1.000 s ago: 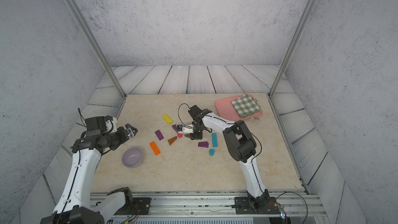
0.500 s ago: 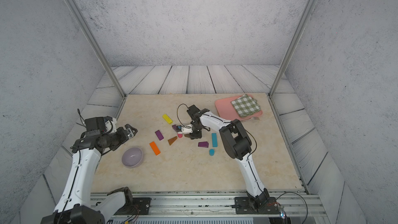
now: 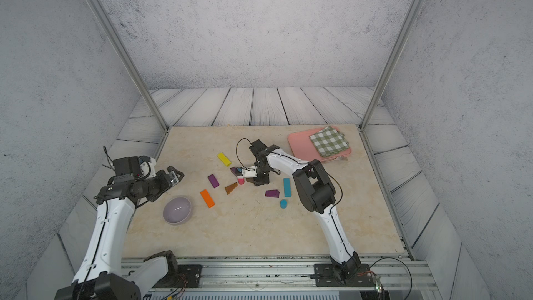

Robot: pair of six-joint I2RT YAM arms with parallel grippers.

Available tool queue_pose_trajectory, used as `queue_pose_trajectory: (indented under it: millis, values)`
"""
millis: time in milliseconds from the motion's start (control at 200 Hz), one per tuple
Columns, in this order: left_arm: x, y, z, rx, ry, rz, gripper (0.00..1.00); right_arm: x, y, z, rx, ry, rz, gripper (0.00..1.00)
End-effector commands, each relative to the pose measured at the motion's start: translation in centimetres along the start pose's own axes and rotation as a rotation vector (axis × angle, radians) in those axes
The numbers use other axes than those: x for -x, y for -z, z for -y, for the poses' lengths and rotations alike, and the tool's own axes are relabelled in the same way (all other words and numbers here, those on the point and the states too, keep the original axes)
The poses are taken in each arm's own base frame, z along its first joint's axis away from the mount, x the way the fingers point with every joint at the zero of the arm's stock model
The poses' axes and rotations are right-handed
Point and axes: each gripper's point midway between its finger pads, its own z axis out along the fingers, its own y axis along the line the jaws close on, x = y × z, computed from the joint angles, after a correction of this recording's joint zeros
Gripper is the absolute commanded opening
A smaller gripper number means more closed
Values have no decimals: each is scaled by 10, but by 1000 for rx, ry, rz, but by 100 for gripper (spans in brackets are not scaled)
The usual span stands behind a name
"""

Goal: Assemble a small pinwheel with building blocks
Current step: Assemble the building block at the center of the board.

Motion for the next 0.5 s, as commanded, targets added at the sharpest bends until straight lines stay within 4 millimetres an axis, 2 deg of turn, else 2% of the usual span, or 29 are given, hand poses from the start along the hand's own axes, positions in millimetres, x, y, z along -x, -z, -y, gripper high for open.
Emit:
queue_pose_trajectory:
  millis: [0, 70, 225, 295, 360, 415, 450, 495]
  values:
    - [0, -4, -2, -12, -1, -5, 96, -2, -8, -1, 24, -24, -11, 58]
    - [0, -5, -2, -14, 1, -9, 96, 3, 1, 4, 4, -37, -1, 69]
    - [0, -5, -4, -11, 3, -8, 96, 20, 35, 13, -57, -64, 50, 78]
    - [0, -5, -4, -10, 3, -8, 96, 29, 61, 20, -119, -107, 77, 83]
    - [0, -5, -4, -10, 1, -8, 96, 33, 90, 34, -238, -191, 94, 98]
    - [-1, -5, -4, -10, 2, -9, 96, 25, 117, 52, -402, -304, 86, 99]
    - [0, -5, -3, -11, 1, -8, 96, 17, 141, 68, -549, -420, 89, 99]
    - [-1, -5, -4, -11, 1, -9, 96, -9, 169, 81, -742, -593, 79, 99]
